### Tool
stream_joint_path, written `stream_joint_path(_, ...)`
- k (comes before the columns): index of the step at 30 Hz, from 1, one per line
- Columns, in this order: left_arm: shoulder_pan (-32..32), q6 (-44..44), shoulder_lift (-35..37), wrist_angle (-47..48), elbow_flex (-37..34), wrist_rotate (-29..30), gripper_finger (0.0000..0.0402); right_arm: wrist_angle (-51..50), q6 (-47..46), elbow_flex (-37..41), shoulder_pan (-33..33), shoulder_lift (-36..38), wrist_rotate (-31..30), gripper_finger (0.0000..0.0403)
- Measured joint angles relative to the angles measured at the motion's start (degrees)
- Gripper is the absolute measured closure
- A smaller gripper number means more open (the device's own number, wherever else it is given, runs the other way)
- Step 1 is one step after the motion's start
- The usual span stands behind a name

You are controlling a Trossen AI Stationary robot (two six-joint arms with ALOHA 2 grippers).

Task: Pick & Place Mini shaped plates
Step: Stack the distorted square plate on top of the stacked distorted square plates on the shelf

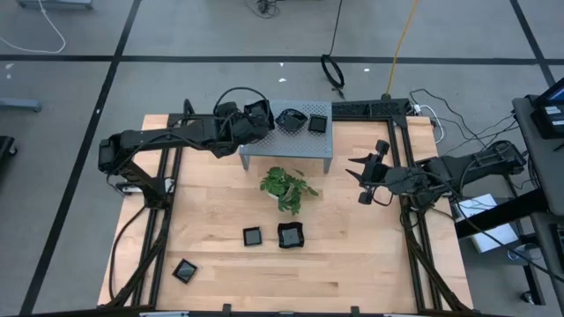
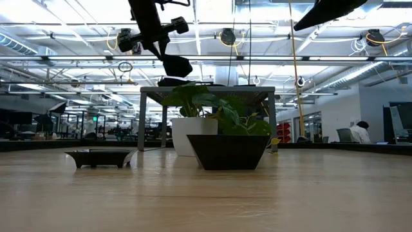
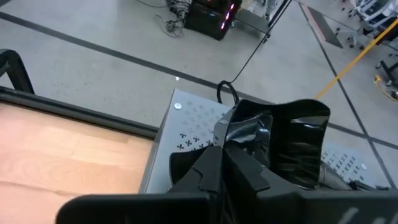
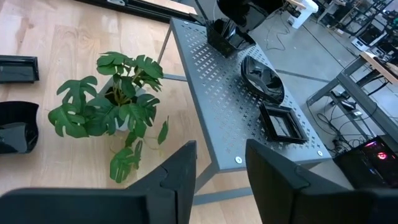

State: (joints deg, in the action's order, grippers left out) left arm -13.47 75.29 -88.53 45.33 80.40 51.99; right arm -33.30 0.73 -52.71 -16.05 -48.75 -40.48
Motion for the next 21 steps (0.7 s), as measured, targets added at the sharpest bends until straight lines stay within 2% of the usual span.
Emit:
stream_joint_path(16, 0.0, 6.3, 0.0, 0.4, -2.9, -1.0, 0.0398, 0.0, 0.0, 0.0, 0.0, 0.0, 0.0, 0.0277)
stream_joint_path(21, 0.0, 6.2, 0.0, -0.9, -2.9, -1.0, 0.0380, 0.0, -0.1, 0.0, 0.0, 0.0, 0.0, 0.0277)
